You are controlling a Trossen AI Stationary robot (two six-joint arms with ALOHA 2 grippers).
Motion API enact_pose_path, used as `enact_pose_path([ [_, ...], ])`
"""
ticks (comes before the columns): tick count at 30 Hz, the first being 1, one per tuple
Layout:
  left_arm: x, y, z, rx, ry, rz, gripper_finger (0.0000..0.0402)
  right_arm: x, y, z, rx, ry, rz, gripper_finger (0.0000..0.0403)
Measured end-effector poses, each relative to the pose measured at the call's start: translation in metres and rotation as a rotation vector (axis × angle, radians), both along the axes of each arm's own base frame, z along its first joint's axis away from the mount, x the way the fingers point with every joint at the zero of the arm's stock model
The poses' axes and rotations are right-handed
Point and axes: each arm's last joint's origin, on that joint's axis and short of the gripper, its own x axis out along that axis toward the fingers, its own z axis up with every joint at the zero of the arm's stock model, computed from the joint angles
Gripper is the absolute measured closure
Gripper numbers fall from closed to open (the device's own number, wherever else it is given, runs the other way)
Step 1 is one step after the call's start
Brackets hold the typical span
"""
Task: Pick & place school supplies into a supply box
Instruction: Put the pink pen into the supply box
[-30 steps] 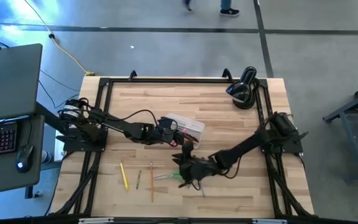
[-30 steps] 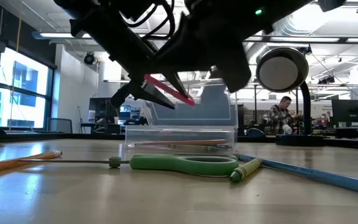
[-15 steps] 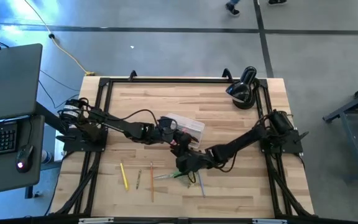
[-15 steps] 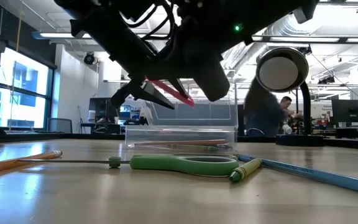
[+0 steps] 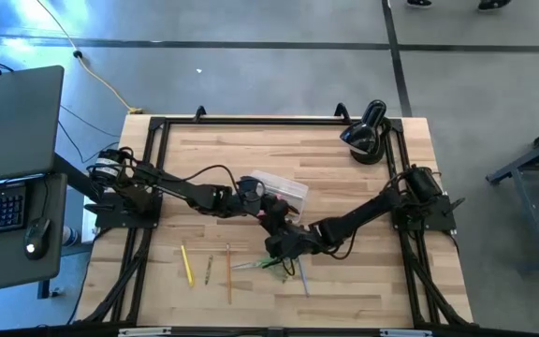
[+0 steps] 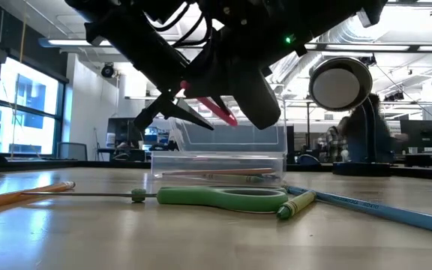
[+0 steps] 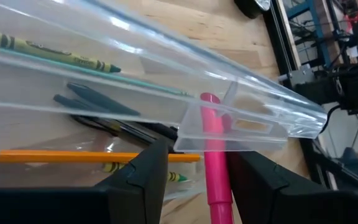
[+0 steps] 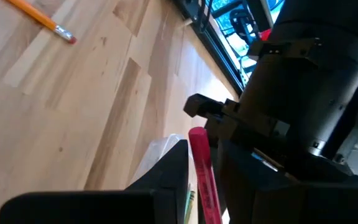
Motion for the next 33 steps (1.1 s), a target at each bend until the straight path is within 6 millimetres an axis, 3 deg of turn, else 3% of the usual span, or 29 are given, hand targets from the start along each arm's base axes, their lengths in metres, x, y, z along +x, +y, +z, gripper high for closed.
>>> enact_pose_path([
  [6,0.0,0.0,0.0,-0.001,-0.002,0.004,0.0211,0.001,0.0,0.001,0.009,-0.017,-0.004,0.0341],
  [13,0.0,0.0,-0.001,-0.001,0.007,0.002,0.0211,0.0,0.003,0.002,0.006,-0.021,-0.004,0.0394],
  [19,0.001,0.0,0.001,-0.002,-0.02,0.002,0.0211,-0.004,0.01,-0.002,0.041,0.004,0.021,0.0392],
  [24,0.001,-0.001,0.002,-0.009,-0.019,-0.014,0.0211,-0.008,0.006,-0.006,-0.032,0.037,-0.075,0.0395],
  [33,0.002,-0.002,0.001,-0.028,-0.015,-0.049,0.0211,-0.017,0.005,-0.014,-0.005,0.084,-0.146,0.0398],
])
